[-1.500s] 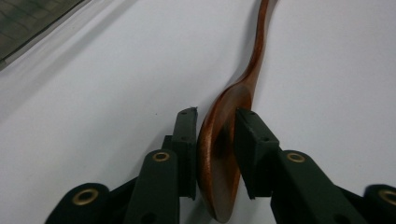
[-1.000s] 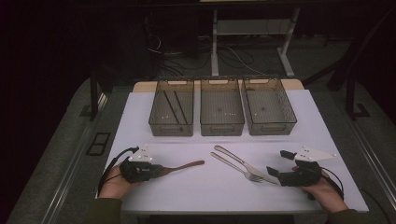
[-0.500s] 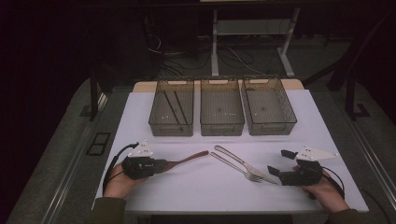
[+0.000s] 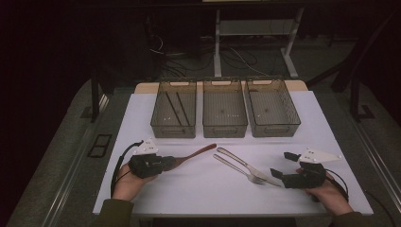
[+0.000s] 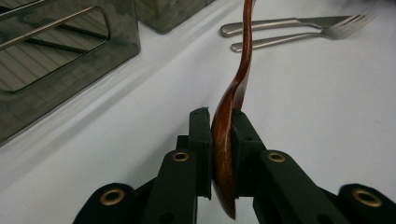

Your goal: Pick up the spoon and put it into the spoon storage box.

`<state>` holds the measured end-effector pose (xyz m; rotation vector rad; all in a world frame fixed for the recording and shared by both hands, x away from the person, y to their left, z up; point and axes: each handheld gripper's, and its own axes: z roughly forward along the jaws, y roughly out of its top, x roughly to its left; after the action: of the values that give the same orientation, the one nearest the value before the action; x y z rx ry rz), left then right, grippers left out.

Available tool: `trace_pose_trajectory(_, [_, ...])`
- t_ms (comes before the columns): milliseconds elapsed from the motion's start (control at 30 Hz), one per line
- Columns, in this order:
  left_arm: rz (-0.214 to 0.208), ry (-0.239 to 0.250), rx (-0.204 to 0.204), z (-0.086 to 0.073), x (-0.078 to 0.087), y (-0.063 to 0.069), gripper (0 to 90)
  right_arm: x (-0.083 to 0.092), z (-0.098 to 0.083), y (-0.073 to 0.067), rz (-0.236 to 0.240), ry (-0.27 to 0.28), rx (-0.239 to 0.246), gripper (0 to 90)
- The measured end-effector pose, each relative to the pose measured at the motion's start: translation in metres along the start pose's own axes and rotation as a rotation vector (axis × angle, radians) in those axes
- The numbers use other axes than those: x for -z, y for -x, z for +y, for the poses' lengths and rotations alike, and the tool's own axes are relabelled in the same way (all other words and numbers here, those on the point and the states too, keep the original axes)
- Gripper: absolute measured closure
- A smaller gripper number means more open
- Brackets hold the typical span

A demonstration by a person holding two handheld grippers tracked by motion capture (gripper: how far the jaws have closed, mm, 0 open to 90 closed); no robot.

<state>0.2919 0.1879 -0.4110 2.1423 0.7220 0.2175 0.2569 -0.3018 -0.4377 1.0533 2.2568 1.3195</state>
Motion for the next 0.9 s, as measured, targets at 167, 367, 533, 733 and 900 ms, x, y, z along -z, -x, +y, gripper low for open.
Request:
trace_pose_trajectory(167, [0.006, 0.014, 0.008, 0.008, -0.005, 0.003, 80.8, 0.0, 0.0, 0.0, 0.001, -0.001, 0.003, 15.0])
trace_pose_trajectory(367, [0.0, 0.021, -0.006, 0.017, -0.011, 0.008, 80.8, 0.0, 0.0, 0.0, 0.001, -0.001, 0.003, 15.0])
trace_pose_trajectory(533, [0.001, 0.037, -0.006, 0.026, -0.015, 0.009, 80.8, -0.001, 0.0, 0.0, 0.001, -0.002, 0.004, 15.0])
trace_pose_trajectory(733, [0.011, 0.062, 0.0, 0.037, -0.017, 0.008, 80.8, -0.001, 0.0, -0.001, -0.002, 0.0, 0.002, 15.0])
trace_pose_trajectory(900, [0.021, 0.082, 0.019, 0.044, -0.02, 0.002, 80.9, 0.0, 0.0, -0.001, -0.001, -0.001, 0.002, 15.0])
